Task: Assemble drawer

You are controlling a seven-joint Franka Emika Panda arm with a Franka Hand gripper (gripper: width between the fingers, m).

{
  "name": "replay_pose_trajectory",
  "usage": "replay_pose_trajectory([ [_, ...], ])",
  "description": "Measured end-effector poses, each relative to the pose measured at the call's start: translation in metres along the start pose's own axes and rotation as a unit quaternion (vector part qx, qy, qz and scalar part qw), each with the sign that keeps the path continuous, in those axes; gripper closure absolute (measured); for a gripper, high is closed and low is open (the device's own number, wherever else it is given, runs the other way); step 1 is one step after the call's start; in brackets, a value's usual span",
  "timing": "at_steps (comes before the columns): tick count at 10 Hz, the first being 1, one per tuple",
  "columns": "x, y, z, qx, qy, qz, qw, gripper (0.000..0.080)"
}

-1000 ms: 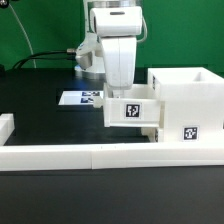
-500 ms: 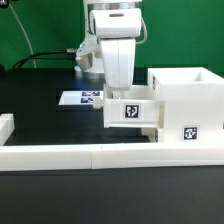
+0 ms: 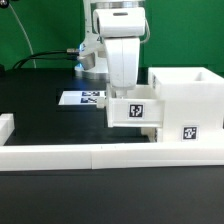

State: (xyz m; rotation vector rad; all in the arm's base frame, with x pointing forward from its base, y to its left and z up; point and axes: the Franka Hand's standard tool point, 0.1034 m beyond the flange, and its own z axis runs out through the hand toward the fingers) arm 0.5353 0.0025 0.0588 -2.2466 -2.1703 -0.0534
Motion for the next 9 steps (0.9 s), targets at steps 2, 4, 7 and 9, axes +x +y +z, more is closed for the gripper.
replay_pose_trajectory([
  [2, -0.0013, -0.0003, 0.0003, 0.000, 0.000, 0.001, 1.000, 0.0758],
  [4, -0.0011, -0.0008, 0.0007, 0.001, 0.000, 0.001, 1.000, 0.0758],
  [7, 0.0020, -0.0003, 0.0002, 0.001, 0.000, 0.000, 1.000, 0.0758],
  [9, 0.0042, 0.0000, 0.0004, 0.001, 0.000, -0.002, 1.000, 0.0758],
])
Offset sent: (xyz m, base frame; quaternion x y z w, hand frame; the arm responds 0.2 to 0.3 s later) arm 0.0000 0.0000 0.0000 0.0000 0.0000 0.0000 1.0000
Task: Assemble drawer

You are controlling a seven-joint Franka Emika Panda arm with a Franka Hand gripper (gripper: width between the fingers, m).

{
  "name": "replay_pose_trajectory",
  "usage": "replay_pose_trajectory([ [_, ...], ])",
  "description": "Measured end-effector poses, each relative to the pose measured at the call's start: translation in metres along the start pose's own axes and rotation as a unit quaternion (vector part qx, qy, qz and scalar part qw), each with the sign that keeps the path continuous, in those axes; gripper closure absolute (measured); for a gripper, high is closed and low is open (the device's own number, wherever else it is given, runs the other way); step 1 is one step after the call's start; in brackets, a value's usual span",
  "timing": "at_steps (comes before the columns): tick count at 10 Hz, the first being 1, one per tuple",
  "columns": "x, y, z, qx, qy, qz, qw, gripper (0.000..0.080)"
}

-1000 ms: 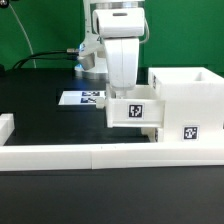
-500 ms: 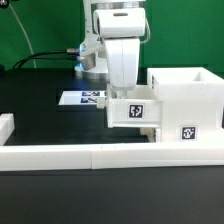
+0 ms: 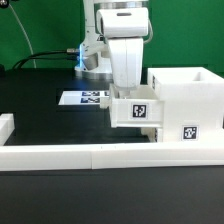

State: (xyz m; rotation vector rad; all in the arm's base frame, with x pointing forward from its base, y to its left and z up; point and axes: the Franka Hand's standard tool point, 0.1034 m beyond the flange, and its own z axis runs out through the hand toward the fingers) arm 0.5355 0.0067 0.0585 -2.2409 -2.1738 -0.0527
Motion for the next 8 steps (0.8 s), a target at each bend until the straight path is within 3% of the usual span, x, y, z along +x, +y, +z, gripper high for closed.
replay_pose_trajectory([
  [2, 0.0004, 0.0006, 0.0010, -0.006, 0.001, 0.000, 1.000, 0.0758],
  [8, 0.0005, 0.0014, 0.0003, -0.006, -0.003, -0.012, 1.000, 0.0757],
])
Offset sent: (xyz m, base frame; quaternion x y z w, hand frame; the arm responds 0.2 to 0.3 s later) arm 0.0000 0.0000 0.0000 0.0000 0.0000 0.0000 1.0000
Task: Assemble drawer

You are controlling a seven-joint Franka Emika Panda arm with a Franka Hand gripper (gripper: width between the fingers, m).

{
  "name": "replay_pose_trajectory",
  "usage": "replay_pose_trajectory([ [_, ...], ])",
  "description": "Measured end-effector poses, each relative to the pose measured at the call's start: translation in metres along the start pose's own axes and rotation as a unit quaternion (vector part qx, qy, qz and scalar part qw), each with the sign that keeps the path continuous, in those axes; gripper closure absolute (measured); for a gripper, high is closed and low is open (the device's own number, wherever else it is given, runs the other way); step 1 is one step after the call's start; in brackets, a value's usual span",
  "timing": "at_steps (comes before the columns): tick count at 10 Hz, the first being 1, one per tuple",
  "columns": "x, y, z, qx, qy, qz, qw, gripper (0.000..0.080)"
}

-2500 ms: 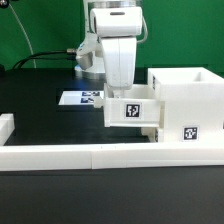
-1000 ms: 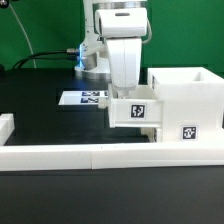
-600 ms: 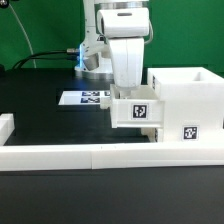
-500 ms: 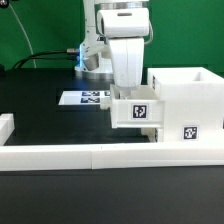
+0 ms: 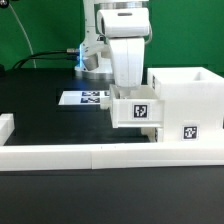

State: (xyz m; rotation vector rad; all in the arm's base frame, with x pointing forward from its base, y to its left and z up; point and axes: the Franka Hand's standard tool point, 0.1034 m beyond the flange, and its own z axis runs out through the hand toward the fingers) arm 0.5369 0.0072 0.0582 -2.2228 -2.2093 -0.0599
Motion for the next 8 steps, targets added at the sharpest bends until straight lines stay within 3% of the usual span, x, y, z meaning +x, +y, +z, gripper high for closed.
replay_pose_trajectory([
  [8, 0.0040, 0.0008, 0.0007, 0.001, -0.002, -0.023, 1.000, 0.0757],
])
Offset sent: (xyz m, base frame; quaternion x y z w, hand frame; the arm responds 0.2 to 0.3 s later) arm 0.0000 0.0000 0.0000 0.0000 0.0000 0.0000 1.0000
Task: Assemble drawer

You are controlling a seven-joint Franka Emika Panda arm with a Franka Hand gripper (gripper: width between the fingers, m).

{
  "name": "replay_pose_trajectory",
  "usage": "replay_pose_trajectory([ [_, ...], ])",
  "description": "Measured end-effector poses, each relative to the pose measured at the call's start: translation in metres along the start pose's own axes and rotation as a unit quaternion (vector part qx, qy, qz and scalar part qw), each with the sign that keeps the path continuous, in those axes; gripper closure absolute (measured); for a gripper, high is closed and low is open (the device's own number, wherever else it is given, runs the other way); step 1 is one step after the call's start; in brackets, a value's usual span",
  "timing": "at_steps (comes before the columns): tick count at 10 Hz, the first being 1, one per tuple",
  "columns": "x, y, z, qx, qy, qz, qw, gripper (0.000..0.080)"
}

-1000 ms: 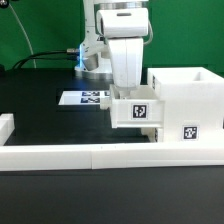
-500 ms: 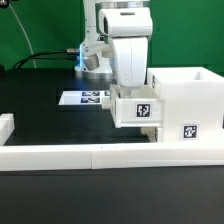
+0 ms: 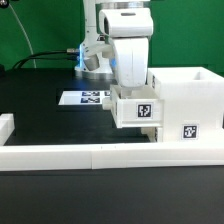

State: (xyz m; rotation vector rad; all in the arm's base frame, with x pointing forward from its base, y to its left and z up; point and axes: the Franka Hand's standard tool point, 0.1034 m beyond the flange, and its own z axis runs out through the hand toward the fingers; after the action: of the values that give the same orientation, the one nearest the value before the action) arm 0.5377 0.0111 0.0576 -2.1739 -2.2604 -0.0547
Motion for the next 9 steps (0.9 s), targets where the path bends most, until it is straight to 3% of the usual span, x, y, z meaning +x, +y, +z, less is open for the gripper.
replay_pose_trajectory([
  [7, 0.0076, 0.0002, 0.0014, -0.001, 0.003, -0.003, 1.000, 0.0757],
  [8, 0.0077, -0.0018, -0.0003, -0.001, 0.002, 0.008, 1.000, 0.0570],
  [9, 0.0081, -0.0031, -0.0034, -0.002, 0.001, 0.015, 1.000, 0.0432],
])
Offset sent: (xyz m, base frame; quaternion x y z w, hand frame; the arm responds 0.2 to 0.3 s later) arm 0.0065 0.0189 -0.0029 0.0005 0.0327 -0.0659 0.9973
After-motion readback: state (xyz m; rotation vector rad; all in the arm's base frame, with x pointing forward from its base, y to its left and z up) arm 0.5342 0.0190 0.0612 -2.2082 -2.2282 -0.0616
